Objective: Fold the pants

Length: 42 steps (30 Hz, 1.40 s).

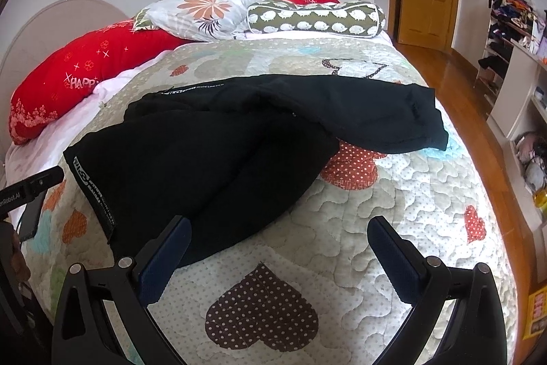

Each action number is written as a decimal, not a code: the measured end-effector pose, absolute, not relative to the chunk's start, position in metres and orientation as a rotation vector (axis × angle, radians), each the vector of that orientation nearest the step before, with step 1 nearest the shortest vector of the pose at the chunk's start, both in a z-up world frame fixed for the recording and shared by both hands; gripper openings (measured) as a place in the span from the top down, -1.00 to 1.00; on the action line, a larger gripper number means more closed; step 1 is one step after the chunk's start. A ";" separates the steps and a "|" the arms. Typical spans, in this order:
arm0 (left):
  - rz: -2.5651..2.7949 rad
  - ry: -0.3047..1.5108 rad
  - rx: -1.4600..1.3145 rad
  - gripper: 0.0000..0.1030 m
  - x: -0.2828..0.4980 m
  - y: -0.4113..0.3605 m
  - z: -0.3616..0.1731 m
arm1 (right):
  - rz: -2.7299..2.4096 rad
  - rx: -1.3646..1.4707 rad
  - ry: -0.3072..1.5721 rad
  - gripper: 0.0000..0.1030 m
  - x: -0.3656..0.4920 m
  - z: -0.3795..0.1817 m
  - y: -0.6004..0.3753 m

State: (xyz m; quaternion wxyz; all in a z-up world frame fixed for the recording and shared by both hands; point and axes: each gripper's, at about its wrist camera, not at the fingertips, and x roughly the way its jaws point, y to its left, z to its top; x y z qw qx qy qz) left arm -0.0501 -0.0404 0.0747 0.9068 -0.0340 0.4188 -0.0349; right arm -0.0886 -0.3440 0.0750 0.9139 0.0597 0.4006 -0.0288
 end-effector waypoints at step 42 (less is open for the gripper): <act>-0.074 0.946 -0.098 -1.00 -0.011 -0.045 0.046 | -0.051 0.299 0.864 -0.46 -0.045 0.047 -0.401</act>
